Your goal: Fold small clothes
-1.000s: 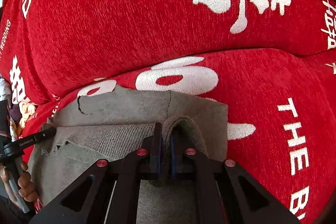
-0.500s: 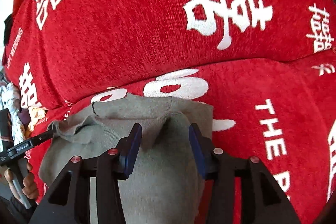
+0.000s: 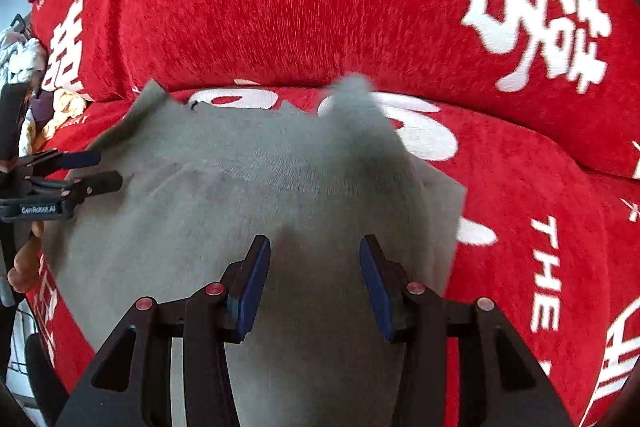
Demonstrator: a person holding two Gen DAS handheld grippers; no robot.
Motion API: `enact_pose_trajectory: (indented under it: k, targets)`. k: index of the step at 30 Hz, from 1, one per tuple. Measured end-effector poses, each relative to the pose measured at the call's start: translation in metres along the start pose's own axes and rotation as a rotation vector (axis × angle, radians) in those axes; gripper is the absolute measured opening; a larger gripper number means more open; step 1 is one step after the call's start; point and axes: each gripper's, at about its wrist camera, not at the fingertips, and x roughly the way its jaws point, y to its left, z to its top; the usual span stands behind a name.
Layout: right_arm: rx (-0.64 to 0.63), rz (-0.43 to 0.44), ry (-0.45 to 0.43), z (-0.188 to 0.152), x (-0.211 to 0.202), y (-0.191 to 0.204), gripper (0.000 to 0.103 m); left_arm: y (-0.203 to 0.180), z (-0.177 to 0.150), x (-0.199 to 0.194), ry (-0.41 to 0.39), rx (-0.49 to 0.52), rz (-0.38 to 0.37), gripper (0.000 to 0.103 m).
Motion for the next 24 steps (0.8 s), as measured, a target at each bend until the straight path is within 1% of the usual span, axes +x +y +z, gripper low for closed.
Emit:
enact_pose_trajectory:
  k: [3,6,7,8,12,14,15,17,18,19,21,22,24]
  targets:
    - [0.011,-0.021,0.009,0.014,0.013,-0.003,0.05,0.007,0.016,0.014,0.02,-0.042,0.023,0.084]
    - [0.048,-0.061,0.021,0.026,0.025,-0.012,0.051,0.019,0.023,0.03,0.05,-0.085,0.05,0.084]
    - [0.069,-0.079,0.028,0.028,0.028,-0.017,0.05,0.022,0.023,0.034,0.049,-0.09,0.052,0.084]
    - [0.095,-0.087,0.029,0.029,0.03,-0.022,0.05,0.023,0.023,0.035,0.042,-0.088,0.053,0.084]
    - [0.145,-0.072,-0.006,0.024,0.029,-0.033,0.05,0.021,0.013,0.034,0.001,-0.019,0.076,0.084]
    - [0.163,-0.071,-0.014,0.023,0.027,-0.034,0.05,0.023,0.012,0.033,-0.006,-0.015,0.081,0.084]
    - [0.169,-0.086,-0.018,0.023,0.024,-0.033,0.05,0.024,0.011,0.029,-0.007,-0.025,0.093,0.084]
    - [0.166,-0.147,-0.054,0.019,0.005,-0.025,0.051,0.026,0.006,0.015,-0.03,-0.047,0.126,0.084]
    - [0.156,-0.155,-0.076,0.016,-0.004,-0.02,0.051,0.026,-0.001,0.001,-0.063,-0.064,0.133,0.084]
    - [0.143,-0.146,-0.1,0.008,-0.017,-0.012,0.052,0.026,-0.009,-0.009,-0.082,-0.073,0.126,0.084]
    - [0.126,-0.1,-0.121,-0.008,-0.03,0.003,0.063,0.02,-0.027,-0.027,-0.11,-0.084,0.089,0.084]
    - [0.104,-0.075,-0.117,-0.018,-0.034,0.015,0.063,0.014,-0.035,-0.031,-0.114,-0.08,0.079,0.084]
    - [0.049,-0.067,-0.108,-0.032,-0.034,0.04,0.063,-0.005,-0.053,-0.037,-0.119,-0.049,0.069,0.084]
